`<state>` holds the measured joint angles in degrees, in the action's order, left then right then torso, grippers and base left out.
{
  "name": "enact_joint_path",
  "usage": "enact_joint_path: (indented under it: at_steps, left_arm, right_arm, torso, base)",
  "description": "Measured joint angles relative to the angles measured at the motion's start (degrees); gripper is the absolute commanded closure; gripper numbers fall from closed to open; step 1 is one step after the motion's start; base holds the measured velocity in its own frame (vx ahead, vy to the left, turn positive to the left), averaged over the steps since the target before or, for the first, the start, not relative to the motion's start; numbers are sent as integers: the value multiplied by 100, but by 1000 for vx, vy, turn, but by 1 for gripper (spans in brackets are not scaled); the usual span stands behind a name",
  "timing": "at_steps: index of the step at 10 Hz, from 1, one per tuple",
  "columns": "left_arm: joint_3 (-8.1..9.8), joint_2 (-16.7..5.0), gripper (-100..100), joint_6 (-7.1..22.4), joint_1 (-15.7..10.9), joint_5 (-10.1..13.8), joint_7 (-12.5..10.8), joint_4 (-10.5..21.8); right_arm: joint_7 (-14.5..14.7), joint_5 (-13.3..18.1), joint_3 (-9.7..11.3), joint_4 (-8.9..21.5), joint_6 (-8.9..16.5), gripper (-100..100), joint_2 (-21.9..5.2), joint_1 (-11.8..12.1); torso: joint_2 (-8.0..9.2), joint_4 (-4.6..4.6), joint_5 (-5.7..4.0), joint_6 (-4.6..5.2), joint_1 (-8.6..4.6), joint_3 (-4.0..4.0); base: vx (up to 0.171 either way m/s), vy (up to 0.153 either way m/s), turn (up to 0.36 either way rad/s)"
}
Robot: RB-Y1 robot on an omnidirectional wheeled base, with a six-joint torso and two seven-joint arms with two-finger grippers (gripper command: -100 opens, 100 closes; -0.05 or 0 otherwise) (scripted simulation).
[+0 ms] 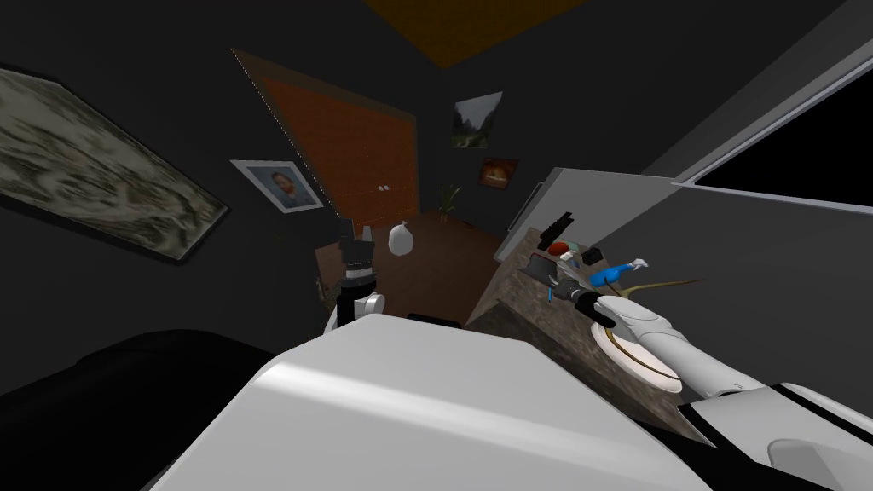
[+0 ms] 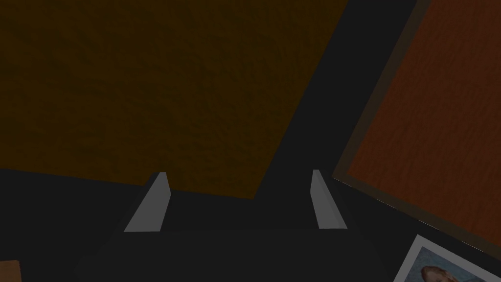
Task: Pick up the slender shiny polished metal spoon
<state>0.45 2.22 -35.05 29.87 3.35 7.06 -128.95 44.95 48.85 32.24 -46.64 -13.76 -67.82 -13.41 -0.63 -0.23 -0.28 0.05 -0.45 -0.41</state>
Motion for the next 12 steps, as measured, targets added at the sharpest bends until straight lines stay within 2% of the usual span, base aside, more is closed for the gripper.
enact_joint_path:
  at_steps: [1,2,4,5,9,10,12]
  left_arm:
    - [0,0,0,0,-1,0,0,0]
    - [-1,0,0,0,-2,0,0,0]
    - [-1,0,0,0,-1,0,0,0]
    - [-1,0,0,0,-2,0,0,0]
    - [-1,0,0,0,-1,0,0,0]
    - [-1,0,0,0,-2,0,0,0]
    - [-1,0,0,0,-2,0,0,0]
  right_arm:
    - [29,14,-142,-151,3,100,-22,164]
    - [-17,23,-143,-320,57,100,-63,288]
    - [48,46,-432,-681,57,100,-118,629]
    - [39,51,-471,-777,71,100,-144,740]
    - [263,114,-1141,-1450,79,100,-183,1504]
    - [260,118,-1191,-1569,94,100,-206,1642]
    - [309,158,-1456,-1837,73,100,-253,1926]
  torso:
    - [2,-3,-6,-8,-4,-2]
    - [20,-1,-9,-14,1,7]
    - [15,0,-2,-6,3,6]
    - [25,0,-6,-11,2,11]
    - [5,-3,-3,-13,1,0]
    - [21,-1,-7,-17,0,8]
    - [16,-1,-2,-12,4,6]
  base:
    - [44,5,8]
    - [81,11,-125]
    - [75,8,-74]
    - [84,4,-129]
    - [102,7,-102]
    - [93,8,-192]
    - [66,12,-45]
